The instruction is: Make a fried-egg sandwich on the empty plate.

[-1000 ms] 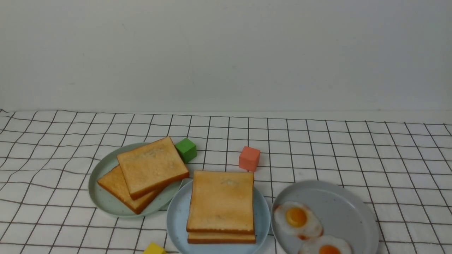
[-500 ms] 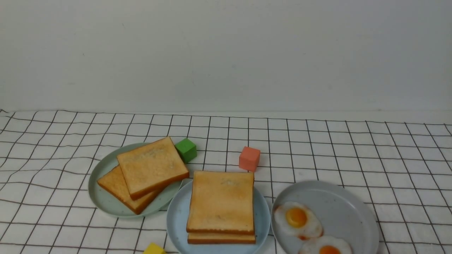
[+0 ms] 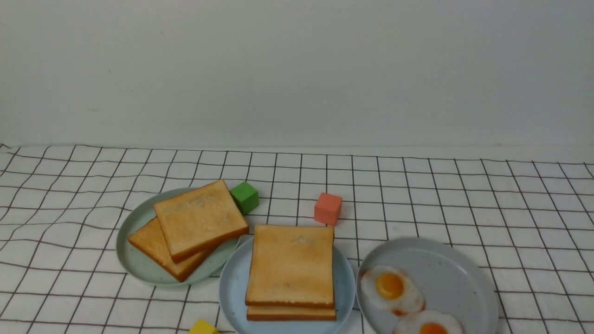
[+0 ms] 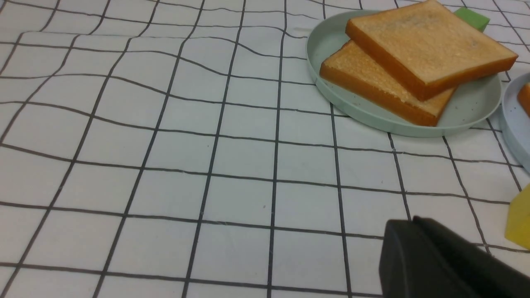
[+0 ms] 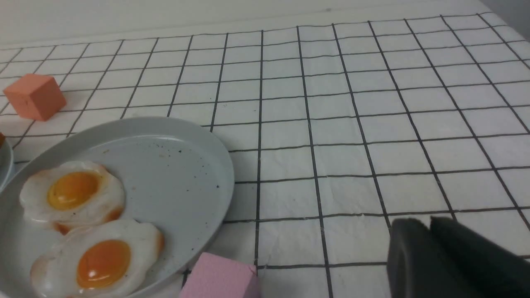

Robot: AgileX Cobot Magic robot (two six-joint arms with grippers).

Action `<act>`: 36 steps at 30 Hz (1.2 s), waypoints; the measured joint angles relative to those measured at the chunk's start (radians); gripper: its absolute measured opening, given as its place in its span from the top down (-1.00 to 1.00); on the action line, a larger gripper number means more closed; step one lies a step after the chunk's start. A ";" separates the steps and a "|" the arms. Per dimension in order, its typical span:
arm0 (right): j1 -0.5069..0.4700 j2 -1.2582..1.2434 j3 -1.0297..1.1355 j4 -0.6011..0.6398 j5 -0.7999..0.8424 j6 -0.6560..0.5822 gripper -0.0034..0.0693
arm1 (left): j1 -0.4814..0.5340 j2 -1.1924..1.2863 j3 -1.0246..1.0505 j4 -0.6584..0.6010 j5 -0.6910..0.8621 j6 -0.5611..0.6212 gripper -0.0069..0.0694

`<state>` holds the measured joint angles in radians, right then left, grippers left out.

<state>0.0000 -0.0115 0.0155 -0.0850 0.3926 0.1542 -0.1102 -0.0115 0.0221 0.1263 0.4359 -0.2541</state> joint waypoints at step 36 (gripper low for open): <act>0.000 0.000 0.001 -0.004 -0.001 0.000 0.55 | 0.000 0.000 0.000 0.000 0.000 0.000 0.67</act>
<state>0.0000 -0.0115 0.0162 -0.0890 0.3915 0.1546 -0.1102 -0.0115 0.0221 0.1263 0.4359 -0.2541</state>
